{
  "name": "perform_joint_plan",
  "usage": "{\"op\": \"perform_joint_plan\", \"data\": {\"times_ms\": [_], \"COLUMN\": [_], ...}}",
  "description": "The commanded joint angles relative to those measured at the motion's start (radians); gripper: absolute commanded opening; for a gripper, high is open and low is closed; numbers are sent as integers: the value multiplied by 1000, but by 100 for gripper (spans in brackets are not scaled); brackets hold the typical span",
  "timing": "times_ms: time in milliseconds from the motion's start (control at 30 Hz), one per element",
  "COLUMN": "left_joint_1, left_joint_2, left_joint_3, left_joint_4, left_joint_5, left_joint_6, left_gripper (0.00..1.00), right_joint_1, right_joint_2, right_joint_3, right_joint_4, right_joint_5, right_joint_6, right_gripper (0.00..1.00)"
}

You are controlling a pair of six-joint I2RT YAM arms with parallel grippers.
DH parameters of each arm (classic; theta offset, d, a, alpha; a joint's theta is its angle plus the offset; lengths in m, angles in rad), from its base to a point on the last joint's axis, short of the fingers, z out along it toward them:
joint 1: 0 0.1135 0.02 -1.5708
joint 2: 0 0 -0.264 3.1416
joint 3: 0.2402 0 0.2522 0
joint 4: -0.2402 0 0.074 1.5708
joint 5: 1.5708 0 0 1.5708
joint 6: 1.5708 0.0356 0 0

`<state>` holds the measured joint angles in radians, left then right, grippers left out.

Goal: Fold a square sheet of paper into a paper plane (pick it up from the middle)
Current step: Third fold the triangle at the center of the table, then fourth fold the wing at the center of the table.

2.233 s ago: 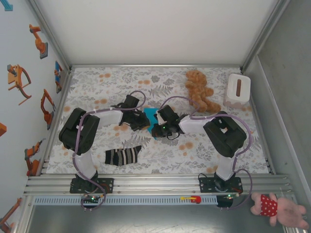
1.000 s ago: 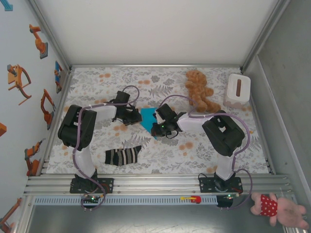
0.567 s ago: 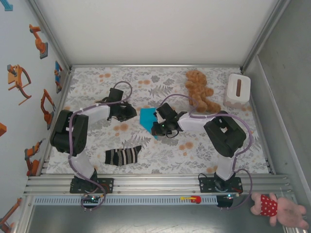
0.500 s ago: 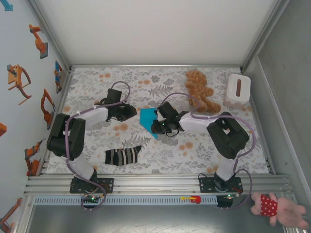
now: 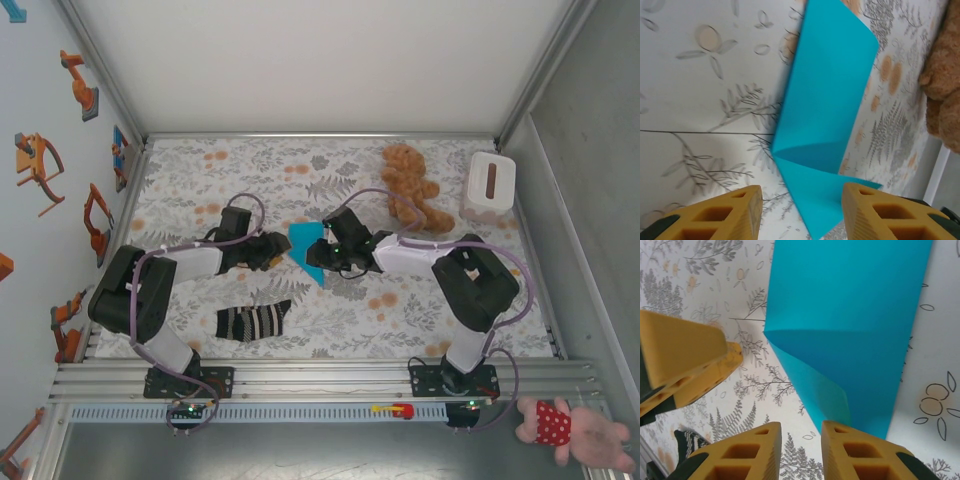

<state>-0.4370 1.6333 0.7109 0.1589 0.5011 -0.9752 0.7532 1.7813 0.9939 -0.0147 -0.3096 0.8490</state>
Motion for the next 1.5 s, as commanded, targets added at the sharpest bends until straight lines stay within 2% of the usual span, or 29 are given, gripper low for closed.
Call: {"op": "perform_joint_plan", "data": {"times_ms": [0,233,433,1067,1233,1467], "left_joint_1": [-11,-19,-31,-32,-32,-31], "left_joint_2": [20,46,75,127,135,133], "left_joint_3": [4,21,52,107,110,110], "left_joint_4": [29,15,8,-80,-22,30], "left_joint_5": [26,27,51,16,69,123], "left_joint_6": [-37,-37,-35,-26,-45,-60], "left_gripper": [46,46,33,37,32,31], "right_joint_1": [-3,-9,-18,-31,-34,-35], "right_joint_2": [30,67,83,110,116,119], "right_joint_3": [17,17,12,4,8,7], "right_joint_4": [-10,-23,-30,-31,-33,-34], "right_joint_5": [49,70,83,67,61,60], "right_joint_6": [5,0,11,20,20,20], "right_gripper": [25,23,19,18,17,17]}}
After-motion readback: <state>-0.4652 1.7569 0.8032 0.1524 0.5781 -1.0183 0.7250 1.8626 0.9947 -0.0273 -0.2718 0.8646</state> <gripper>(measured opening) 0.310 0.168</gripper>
